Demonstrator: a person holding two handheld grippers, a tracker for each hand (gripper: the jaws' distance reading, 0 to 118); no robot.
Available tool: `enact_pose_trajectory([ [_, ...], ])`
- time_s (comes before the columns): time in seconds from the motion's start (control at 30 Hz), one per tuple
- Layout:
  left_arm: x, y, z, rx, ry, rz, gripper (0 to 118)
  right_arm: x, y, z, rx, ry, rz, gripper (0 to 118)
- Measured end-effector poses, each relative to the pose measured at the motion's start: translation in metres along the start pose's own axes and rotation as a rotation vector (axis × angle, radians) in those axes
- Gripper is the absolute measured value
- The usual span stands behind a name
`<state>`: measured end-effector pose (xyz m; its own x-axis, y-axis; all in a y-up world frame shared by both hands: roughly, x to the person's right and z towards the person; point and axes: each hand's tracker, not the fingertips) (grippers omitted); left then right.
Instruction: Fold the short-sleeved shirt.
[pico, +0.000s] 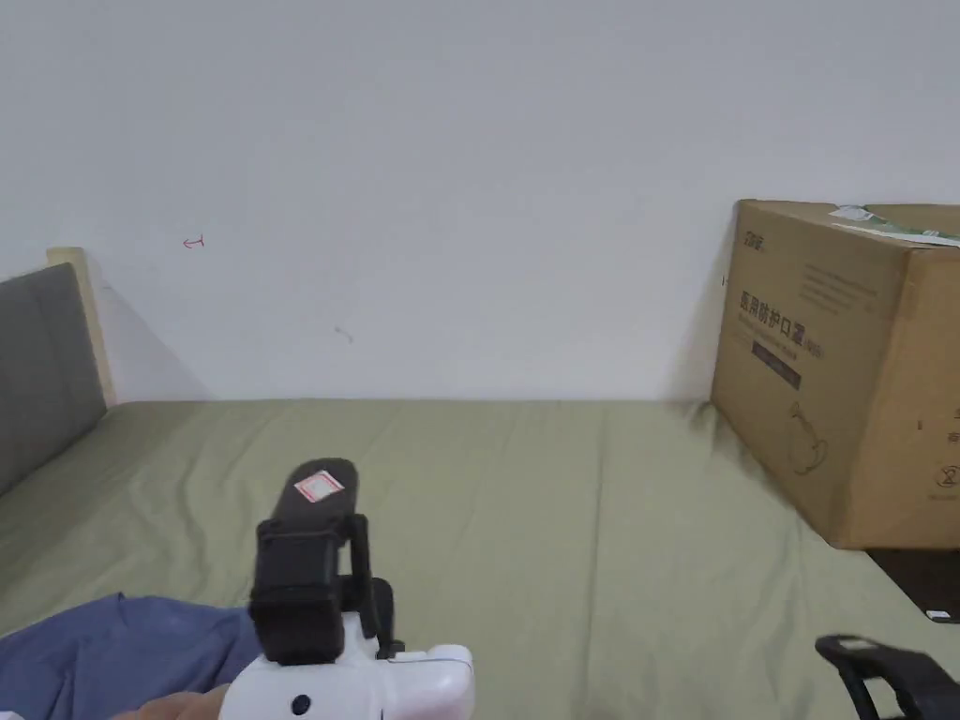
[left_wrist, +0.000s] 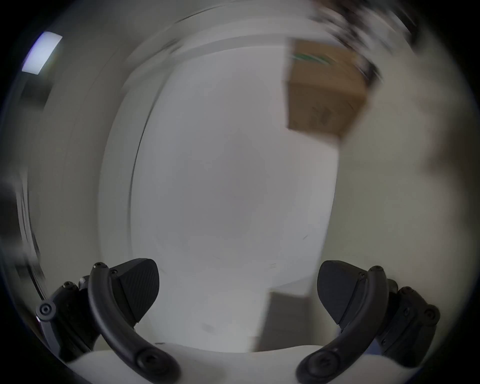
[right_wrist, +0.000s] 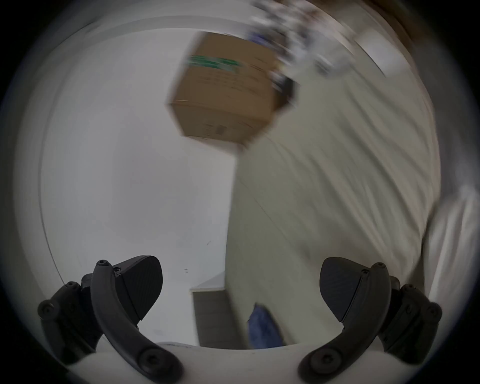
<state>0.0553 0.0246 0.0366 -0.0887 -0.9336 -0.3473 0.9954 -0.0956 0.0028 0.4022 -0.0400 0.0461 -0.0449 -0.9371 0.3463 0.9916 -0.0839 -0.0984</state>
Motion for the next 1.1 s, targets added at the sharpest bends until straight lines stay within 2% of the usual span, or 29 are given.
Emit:
enact_pose_trajectory([
  [0.03,-0.001,-0.002,-0.001,0.006,-0.032,0.055,118,0.004,-0.002,0.000,0.001,-0.001,-0.013,118],
  [0.07,-0.007,-0.002,-0.003,-0.008,-0.080,0.205,118,0.002,0.000,0.002,0.020,0.010,0.036,118],
  [0.13,-0.027,-0.009,-0.009,-0.081,-0.175,0.607,118,-0.015,-0.001,0.006,0.091,0.040,0.232,118],
  [0.2,-0.042,-0.022,-0.015,-0.181,-0.247,1.069,118,-0.044,-0.014,0.014,0.176,0.115,0.606,118],
  [0.3,-0.039,-0.046,-0.007,-0.272,-0.185,1.711,118,-0.072,-0.054,0.028,0.403,0.212,1.335,118],
  [0.33,-0.035,-0.050,-0.001,-0.251,-0.157,1.827,118,-0.071,-0.070,0.033,0.516,0.202,1.538,118],
  [0.37,-0.032,-0.050,0.004,-0.255,-0.136,1.857,118,-0.067,-0.081,0.038,0.631,0.189,1.660,118],
  [0.4,-0.028,-0.048,0.008,-0.285,-0.126,1.838,118,-0.066,-0.090,0.041,0.717,0.180,1.745,118],
  [0.43,-0.025,-0.045,0.009,-0.298,-0.132,1.781,118,-0.063,-0.091,0.043,0.740,0.182,1.749,118],
  [0.5,-0.022,-0.045,0.011,-0.301,-0.148,1.692,118,-0.063,-0.094,0.048,0.685,0.199,1.712,118],
  [0.57,-0.018,-0.049,0.012,-0.253,-0.166,1.625,118,-0.067,-0.091,0.047,0.559,0.170,1.675,118],
  [0.6,-0.017,-0.051,0.014,-0.220,-0.170,1.619,118,-0.068,-0.091,0.045,0.517,0.144,1.661,118],
  [0.67,-0.015,-0.052,0.015,-0.208,-0.183,1.617,118,-0.065,-0.091,0.044,0.481,0.152,1.641,118],
  [0.97,-0.014,-0.056,0.015,-0.247,-0.154,1.641,118,-0.063,-0.084,0.045,0.456,0.151,1.605,118],
  [1.1,-0.016,-0.057,0.015,-0.218,-0.184,1.648,118,-0.065,-0.084,0.040,0.455,0.147,1.605,118],
])
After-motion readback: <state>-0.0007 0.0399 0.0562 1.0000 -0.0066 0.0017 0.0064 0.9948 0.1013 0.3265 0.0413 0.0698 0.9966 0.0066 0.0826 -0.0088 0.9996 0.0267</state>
